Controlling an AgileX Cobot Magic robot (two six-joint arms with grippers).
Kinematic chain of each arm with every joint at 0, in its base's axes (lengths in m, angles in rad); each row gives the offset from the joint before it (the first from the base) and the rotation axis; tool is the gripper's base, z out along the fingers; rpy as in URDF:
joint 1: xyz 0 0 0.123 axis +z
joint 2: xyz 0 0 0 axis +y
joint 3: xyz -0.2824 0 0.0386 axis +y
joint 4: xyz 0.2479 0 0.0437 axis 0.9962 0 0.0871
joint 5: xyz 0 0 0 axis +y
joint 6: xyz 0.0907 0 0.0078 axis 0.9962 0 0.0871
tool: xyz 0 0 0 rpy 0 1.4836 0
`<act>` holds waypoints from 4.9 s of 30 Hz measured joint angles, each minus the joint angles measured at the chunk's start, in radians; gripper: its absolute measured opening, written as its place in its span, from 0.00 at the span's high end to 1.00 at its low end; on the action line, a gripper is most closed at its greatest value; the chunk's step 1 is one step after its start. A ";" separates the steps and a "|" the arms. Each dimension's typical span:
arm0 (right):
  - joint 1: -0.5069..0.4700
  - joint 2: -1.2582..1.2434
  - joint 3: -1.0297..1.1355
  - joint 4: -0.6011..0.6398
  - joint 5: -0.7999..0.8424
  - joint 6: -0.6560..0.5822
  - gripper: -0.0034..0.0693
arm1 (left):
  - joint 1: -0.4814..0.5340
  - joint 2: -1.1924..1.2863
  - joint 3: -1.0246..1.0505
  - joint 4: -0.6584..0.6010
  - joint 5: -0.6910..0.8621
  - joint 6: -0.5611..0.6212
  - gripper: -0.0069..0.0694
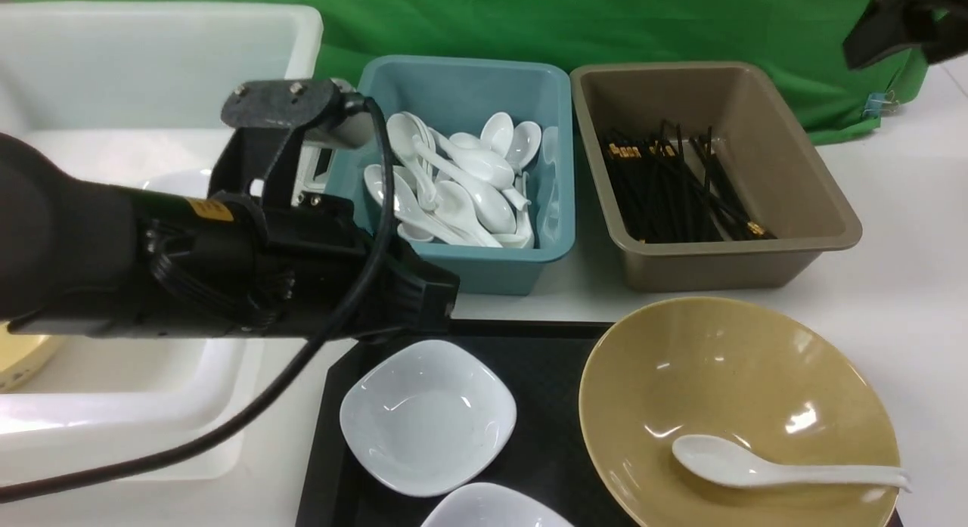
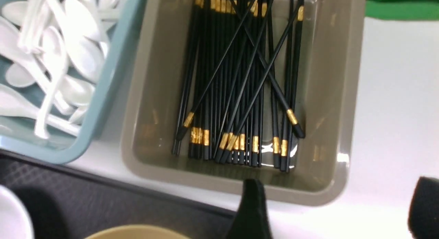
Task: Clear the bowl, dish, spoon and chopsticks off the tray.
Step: Use the right arm to grab the soup spoon in the middle, then use the right arm to put the soup spoon into the small storage box in the middle, then use the left arm to grab the yellow noodle bowl on the left
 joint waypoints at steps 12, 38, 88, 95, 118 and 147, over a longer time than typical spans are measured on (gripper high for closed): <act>0.115 -0.346 0.305 0.043 0.004 -0.259 0.93 | 0.000 -0.156 0.000 0.010 -0.012 0.000 0.92; 0.475 -0.041 0.732 -0.277 -0.007 -0.318 0.15 | 0.000 -0.053 0.043 0.022 -0.014 -0.025 0.92; 0.476 0.491 -0.193 0.072 -0.466 -0.029 0.28 | 0.000 -0.036 -0.233 0.480 0.311 -0.414 0.92; 0.452 0.337 -0.281 -0.081 -0.062 -0.027 0.58 | 0.000 -0.035 -0.233 0.446 0.298 -0.418 0.92; 0.194 -0.614 0.869 -0.113 -0.142 -0.026 0.94 | -0.181 0.573 -0.562 0.374 0.415 -0.386 0.45; 0.449 -0.582 0.904 -0.013 -0.233 -0.144 0.18 | 0.010 0.405 -0.615 0.442 0.667 -0.386 0.91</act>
